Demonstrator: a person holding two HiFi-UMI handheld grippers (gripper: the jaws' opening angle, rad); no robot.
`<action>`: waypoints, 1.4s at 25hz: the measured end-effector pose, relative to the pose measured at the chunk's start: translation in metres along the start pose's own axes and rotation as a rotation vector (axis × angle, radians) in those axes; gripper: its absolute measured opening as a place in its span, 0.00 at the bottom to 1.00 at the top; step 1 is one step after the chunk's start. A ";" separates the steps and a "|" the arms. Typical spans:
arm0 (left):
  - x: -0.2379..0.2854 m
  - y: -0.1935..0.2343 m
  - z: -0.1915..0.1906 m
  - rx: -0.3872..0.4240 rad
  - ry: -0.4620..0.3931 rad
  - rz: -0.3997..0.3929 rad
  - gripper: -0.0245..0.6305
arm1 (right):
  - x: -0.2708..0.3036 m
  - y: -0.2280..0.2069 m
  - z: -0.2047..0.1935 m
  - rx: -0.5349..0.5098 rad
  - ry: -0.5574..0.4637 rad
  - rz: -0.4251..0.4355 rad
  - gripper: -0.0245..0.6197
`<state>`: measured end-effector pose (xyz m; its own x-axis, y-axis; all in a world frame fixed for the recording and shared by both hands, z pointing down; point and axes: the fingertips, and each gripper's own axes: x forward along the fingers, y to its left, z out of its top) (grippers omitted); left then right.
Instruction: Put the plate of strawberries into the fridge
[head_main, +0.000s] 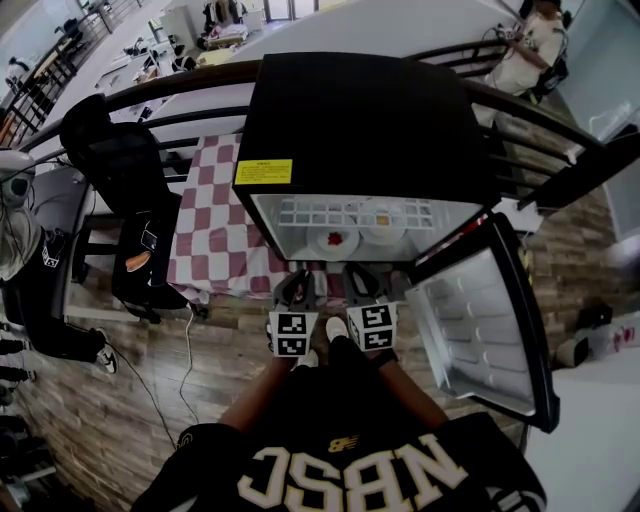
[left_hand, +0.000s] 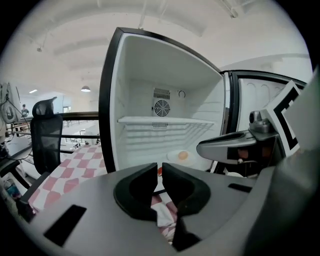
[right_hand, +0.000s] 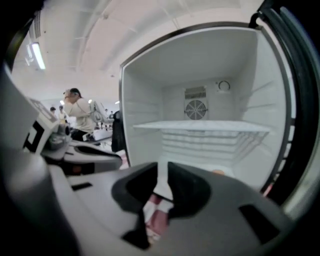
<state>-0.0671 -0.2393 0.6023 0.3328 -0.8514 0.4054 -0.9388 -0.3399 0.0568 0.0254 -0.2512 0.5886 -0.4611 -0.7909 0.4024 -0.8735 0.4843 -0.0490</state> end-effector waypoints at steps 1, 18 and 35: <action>-0.004 -0.004 0.006 0.006 -0.016 -0.012 0.10 | -0.005 0.003 0.004 0.008 -0.015 -0.001 0.14; -0.099 -0.019 0.085 0.067 -0.232 -0.083 0.06 | -0.099 0.044 0.081 -0.001 -0.191 -0.057 0.07; -0.102 -0.006 0.088 -0.031 -0.247 -0.070 0.06 | -0.099 0.037 0.081 -0.005 -0.199 -0.072 0.07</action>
<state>-0.0875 -0.1854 0.4805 0.4050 -0.8994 0.1643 -0.9138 -0.3919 0.1067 0.0266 -0.1851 0.4727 -0.4198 -0.8815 0.2162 -0.9047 0.4254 -0.0221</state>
